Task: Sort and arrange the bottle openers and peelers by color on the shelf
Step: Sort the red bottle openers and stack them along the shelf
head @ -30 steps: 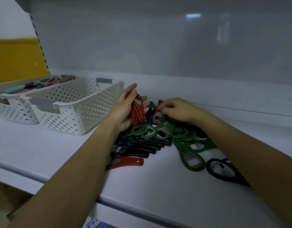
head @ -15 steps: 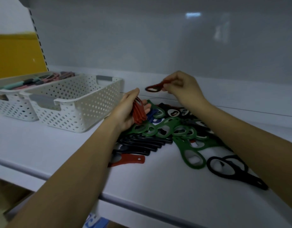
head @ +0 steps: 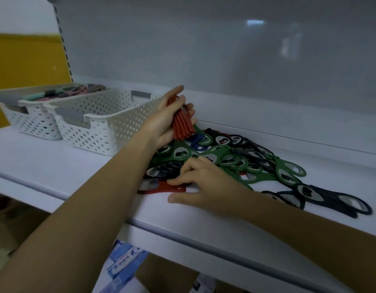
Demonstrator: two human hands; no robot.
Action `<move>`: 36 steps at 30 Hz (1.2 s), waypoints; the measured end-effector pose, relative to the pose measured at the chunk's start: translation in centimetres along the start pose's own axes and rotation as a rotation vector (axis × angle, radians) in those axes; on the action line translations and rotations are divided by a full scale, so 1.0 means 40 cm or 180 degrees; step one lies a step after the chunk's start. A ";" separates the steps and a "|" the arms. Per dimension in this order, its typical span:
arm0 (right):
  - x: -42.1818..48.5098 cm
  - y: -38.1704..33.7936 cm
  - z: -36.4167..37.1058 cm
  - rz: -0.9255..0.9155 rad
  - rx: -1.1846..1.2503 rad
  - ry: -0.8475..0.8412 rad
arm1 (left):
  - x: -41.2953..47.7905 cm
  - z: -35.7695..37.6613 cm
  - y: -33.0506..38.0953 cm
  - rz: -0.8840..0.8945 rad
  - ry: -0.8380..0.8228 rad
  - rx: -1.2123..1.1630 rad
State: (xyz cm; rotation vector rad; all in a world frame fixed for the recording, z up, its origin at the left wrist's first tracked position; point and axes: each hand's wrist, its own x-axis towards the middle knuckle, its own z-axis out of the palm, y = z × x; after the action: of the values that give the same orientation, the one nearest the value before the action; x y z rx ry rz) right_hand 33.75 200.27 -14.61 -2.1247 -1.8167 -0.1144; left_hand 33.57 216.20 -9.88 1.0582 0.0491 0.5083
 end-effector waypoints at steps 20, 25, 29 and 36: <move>-0.078 0.156 -0.114 0.1665 0.1173 0.2247 | -0.007 0.131 -0.117 -0.0612 -0.0168 0.0252; -0.012 0.184 -0.112 0.1516 0.1218 0.2140 | 0.041 0.135 -0.133 -0.0350 -0.0180 -0.0046; 0.021 0.198 -0.104 0.1319 0.0944 0.1932 | 0.046 0.113 -0.140 -0.0207 -0.0280 0.0068; -0.055 0.241 -0.084 0.1700 -0.0428 0.0707 | 0.055 0.069 -0.116 0.0112 0.0184 -0.0334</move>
State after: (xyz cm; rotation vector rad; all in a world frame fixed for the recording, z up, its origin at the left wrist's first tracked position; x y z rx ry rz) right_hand 43.25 195.96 -14.06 -2.4973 -1.1029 -0.3304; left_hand 38.03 213.09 -11.95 0.9432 0.0544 0.5675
